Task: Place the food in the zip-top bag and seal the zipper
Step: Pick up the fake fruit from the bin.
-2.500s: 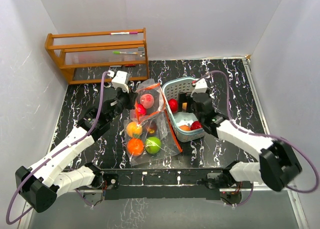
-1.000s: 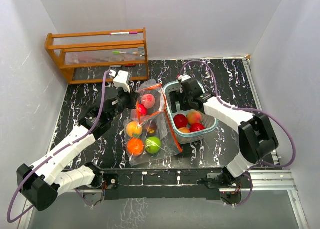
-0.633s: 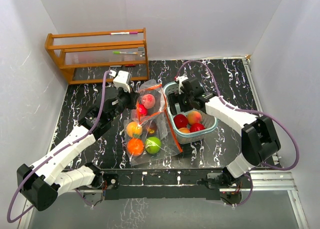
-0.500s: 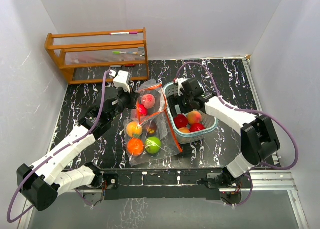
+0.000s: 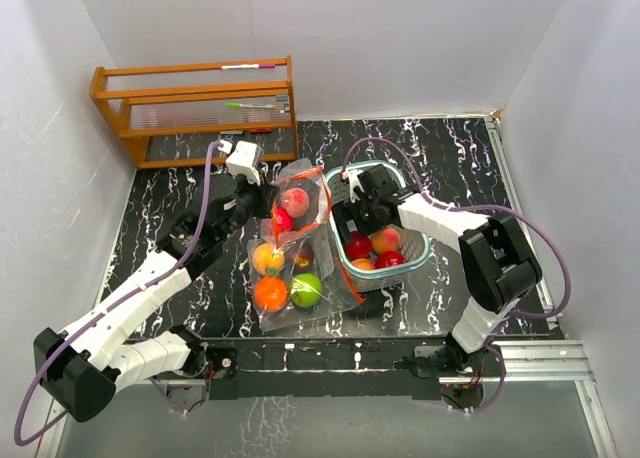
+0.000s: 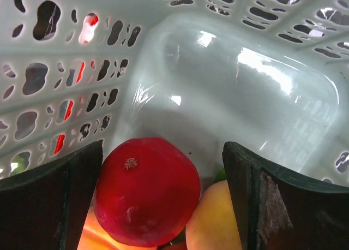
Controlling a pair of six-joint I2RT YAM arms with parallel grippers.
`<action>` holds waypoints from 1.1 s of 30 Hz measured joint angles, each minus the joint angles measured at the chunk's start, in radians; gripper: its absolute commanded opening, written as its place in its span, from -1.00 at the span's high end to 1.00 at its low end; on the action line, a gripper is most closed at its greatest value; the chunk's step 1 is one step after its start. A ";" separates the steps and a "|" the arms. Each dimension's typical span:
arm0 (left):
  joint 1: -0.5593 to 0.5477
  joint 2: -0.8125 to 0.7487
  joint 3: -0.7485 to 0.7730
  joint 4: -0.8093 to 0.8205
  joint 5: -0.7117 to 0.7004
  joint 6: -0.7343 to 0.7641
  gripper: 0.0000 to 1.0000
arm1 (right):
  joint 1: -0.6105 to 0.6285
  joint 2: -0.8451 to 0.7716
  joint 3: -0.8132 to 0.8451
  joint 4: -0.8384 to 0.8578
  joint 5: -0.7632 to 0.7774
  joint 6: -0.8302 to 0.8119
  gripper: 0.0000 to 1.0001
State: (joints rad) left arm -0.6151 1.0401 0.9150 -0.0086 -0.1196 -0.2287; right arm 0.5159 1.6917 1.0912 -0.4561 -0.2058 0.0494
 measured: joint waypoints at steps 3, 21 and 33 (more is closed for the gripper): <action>0.002 0.000 0.000 0.000 0.000 0.000 1.00 | 0.000 0.024 0.000 0.042 -0.001 0.000 -0.57; 0.005 0.000 0.000 0.000 -0.001 -0.001 1.00 | 0.006 -0.158 0.000 -0.023 0.147 0.028 0.31; 0.005 0.000 0.000 0.001 0.008 -0.016 1.00 | 0.006 -0.338 0.014 -0.080 0.186 0.068 0.31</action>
State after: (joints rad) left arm -0.6106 1.0405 0.9150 -0.0074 -0.1112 -0.2447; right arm 0.5217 1.3540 1.1049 -0.5358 -0.0196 0.1173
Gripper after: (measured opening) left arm 0.010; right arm 0.572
